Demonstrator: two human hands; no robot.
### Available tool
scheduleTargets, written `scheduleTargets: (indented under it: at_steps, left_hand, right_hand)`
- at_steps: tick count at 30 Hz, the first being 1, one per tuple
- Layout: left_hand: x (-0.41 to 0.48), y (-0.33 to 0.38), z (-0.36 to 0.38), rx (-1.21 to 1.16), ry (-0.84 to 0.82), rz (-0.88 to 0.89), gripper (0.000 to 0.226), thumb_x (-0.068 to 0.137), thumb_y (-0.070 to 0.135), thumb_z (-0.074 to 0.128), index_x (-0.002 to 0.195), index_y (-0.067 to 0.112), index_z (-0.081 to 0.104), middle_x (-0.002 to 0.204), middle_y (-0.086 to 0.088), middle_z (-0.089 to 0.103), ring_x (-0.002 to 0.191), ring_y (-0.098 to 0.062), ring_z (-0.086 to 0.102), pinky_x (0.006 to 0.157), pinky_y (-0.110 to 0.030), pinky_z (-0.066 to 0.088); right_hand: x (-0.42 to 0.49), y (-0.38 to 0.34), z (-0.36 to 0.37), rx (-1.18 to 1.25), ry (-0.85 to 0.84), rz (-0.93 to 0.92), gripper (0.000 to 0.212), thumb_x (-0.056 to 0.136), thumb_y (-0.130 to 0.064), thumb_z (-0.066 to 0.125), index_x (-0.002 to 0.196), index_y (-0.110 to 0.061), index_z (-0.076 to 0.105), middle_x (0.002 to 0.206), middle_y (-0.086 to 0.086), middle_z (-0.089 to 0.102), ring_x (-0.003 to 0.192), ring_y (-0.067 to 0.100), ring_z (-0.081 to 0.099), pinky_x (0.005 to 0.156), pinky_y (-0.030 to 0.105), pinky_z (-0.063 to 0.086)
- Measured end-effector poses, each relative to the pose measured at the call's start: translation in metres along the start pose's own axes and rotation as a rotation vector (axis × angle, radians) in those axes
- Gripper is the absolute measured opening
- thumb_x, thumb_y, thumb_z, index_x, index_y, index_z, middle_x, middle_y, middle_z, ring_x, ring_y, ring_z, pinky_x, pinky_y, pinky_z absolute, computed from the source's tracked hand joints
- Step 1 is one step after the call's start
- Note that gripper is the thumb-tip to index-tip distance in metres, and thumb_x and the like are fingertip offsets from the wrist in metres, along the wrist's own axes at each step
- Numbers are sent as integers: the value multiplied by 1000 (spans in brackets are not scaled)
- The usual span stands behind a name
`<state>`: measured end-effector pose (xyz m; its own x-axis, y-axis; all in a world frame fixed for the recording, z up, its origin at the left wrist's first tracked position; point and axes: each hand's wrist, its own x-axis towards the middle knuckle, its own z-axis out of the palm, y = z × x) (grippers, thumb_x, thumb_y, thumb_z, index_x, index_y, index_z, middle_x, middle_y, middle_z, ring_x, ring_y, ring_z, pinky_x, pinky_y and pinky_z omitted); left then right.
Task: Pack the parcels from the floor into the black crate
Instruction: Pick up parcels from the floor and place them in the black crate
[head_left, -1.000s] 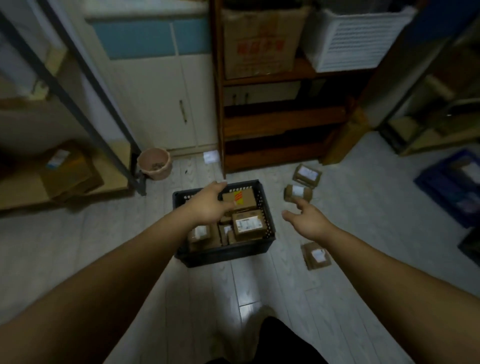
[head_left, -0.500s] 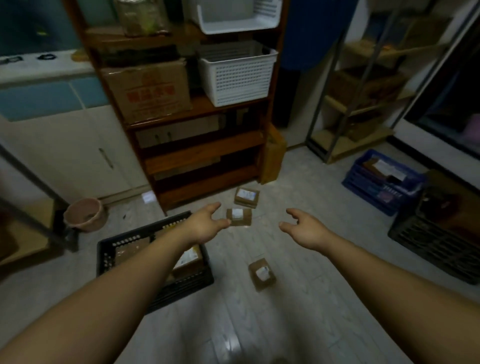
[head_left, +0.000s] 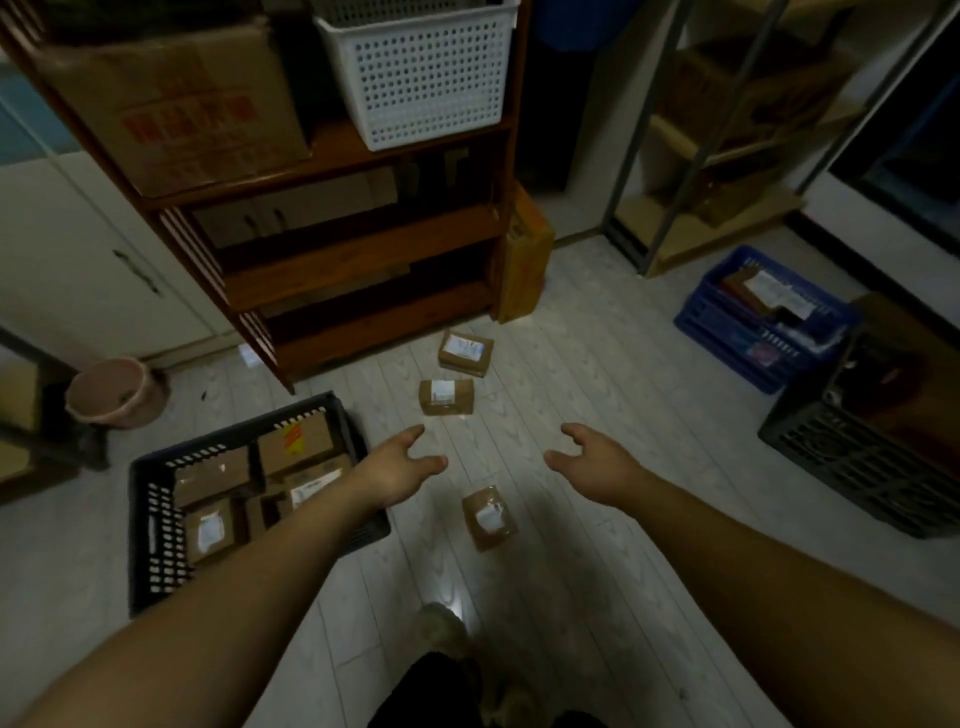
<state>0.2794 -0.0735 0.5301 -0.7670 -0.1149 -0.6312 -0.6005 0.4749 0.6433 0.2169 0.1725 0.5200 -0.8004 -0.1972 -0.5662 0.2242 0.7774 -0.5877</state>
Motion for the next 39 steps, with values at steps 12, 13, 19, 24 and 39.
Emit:
scheduleTargets:
  at_steps: [12, 13, 19, 24, 39]
  left_hand:
    - [100, -32, 46, -262, 0, -281, 79, 85, 40, 62, 148, 22, 18, 151, -5, 29, 133, -24, 35, 97, -25, 34]
    - [105, -40, 53, -282, 10, -306, 79, 85, 38, 63, 148, 20, 18, 150, -5, 30, 133, -23, 36, 101, -25, 33]
    - [164, -90, 115, -327, 150, -461, 76, 86, 36, 63, 147, 20, 20, 152, -7, 26, 135, -26, 32, 110, -35, 28]
    - [241, -154, 181, -321, 154, -522, 77, 85, 37, 62, 147, 20, 19, 153, -8, 23, 137, -26, 28, 109, -35, 25]
    - [468, -345, 332, -569, 121, -460, 37, 81, 28, 69, 110, 30, 46, 88, 17, 53, 62, 6, 57, 37, -5, 40]
  right_hand:
    - [125, 59, -13, -127, -232, 98, 69, 91, -48, 51, 149, -24, 22, 154, 5, 27, 137, 22, 32, 105, 29, 31]
    - [140, 65, -10, -155, -260, 92, 68, 92, -48, 51, 149, -24, 22, 154, 5, 27, 137, 23, 32, 104, 29, 31]
    - [238, 114, 24, -213, -408, 81, 68, 92, -45, 52, 148, -21, 22, 154, 8, 26, 136, 26, 34, 103, 33, 37]
    - [316, 169, 88, -191, -420, 99, 65, 92, -41, 53, 147, -21, 24, 151, 9, 32, 124, 25, 45, 85, 25, 40]
    - [492, 334, 333, 14, -605, 106, 42, 87, -4, 60, 126, -14, 49, 125, 12, 58, 106, 24, 62, 75, 28, 53]
